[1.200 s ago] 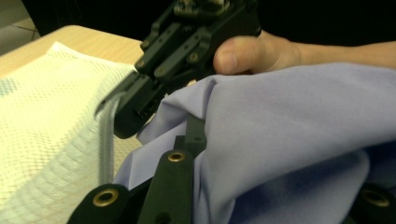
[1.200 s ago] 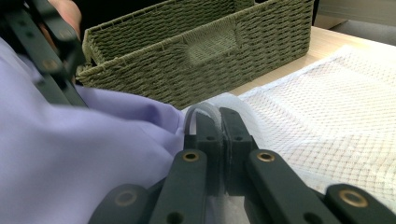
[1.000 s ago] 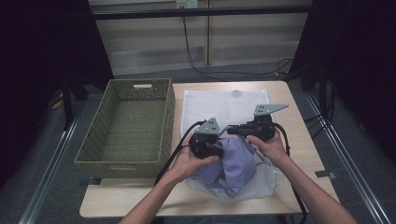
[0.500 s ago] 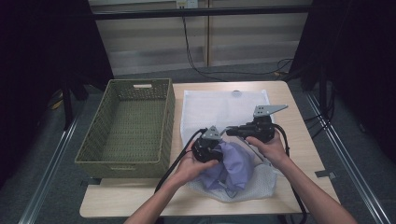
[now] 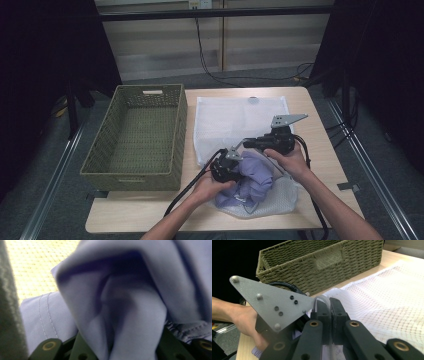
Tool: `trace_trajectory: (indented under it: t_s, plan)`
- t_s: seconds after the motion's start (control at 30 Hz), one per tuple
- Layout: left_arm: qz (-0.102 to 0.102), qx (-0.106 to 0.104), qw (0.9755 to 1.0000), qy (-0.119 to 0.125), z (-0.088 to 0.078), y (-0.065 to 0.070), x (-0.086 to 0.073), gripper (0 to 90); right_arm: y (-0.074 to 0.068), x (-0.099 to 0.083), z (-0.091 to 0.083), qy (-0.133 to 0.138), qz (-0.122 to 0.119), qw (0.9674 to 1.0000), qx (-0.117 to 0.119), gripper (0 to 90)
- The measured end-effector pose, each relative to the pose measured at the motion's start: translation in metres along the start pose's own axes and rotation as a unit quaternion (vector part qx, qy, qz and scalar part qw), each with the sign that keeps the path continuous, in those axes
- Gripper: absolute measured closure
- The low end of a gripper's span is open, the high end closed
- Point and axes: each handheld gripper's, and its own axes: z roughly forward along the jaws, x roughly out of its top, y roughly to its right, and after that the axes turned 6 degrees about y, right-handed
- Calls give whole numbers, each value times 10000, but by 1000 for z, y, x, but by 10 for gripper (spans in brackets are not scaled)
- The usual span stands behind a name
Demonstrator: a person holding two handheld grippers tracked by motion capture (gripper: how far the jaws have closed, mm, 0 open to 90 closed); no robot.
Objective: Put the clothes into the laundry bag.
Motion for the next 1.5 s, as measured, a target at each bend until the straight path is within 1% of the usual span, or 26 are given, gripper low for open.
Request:
trace_trajectory:
  t_s: [0.07,0.17,0.23,0.3,0.37,0.4,0.43,0.53,0.57,0.63,0.67,0.77,0.8,0.83,0.93,1.03,1.07,1.1,1.13,1.27,1.3,1.33,1.4,1.43,1.47,1.5]
  plan:
    - [33,31,10000,-27,-1,0,1,684,0,-1,0,-1,14,10000,-10,883]
    - [-43,-24,10000,26,-4,0,2,583,1,-1,0,-10,-1,10000,-5,883]
    - [-8,-6,10000,82,-8,1,4,539,1,-1,1,-23,16,10000,-3,883]
    - [-53,-33,9998,190,-12,2,7,486,2,-2,3,-26,20,10000,-1,883]
    - [-18,-65,9998,180,-15,2,8,440,2,-2,3,-30,18,10000,7,883]
    - [-134,-48,9995,272,-20,4,10,407,2,-1,4,-36,11,10000,13,883]
    - [-161,-58,9993,320,-22,4,11,381,2,-1,4,-34,14,10000,12,883]
    - [-162,-47,9994,316,-29,7,14,318,2,-1,4,-30,16,10000,7,883]
    - [-149,-56,9991,396,-35,11,15,292,2,0,3,-27,15,10000,-5,883]
    - [-100,-50,9990,437,-44,13,17,258,2,0,3,-8,9,10000,1,883]
    - [-111,-51,9985,524,-49,14,18,258,2,0,3,-6,7,10000,-4,883]
    - [-9,3,9987,513,-64,17,18,244,3,0,2,-11,26,10000,-10,883]
    - [-9,3,9987,513,-64,17,18,235,3,0,2,-11,28,10000,-10,883]
    - [-4,-9,9985,550,-70,19,17,234,3,0,2,-12,20,10000,-8,883]
    - [105,5,9983,576,-88,25,11,235,3,0,2,-11,17,10000,-12,883]
    - [138,-1,9982,590,-95,27,6,235,3,0,2,-11,19,10000,-15,883]
    - [187,49,9984,522,-99,28,2,235,3,0,2,-9,24,10000,-14,883]
    - [152,31,9985,521,-102,28,-4,232,3,-1,3,-11,28,10000,-21,883]
    - [152,31,9985,521,-102,28,-4,230,4,-1,3,-10,32,10000,-13,883]
    - [19,72,9987,501,-104,28,-24,225,4,-1,3,-13,46,10000,-23,883]
    - [19,72,9987,501,-104,28,-24,225,4,-1,3,-13,46,10000,-23,883]
    - [64,90,9993,352,-101,28,-33,225,4,-1,4,-12,47,10000,-17,883]
    - [26,52,9995,309,-98,28,-38,221,4,-1,4,-14,33,10000,-13,883]
    - [35,50,9998,175,-94,30,-44,219,4,-1,4,-16,21,10000,-12,883]
    - [124,2,9999,78,-91,31,-47,211,3,-1,4,-20,1,10000,-12,883]
    - [124,2,9999,78,-91,31,-47,203,3,-1,4,-20,1,10000,-12,883]
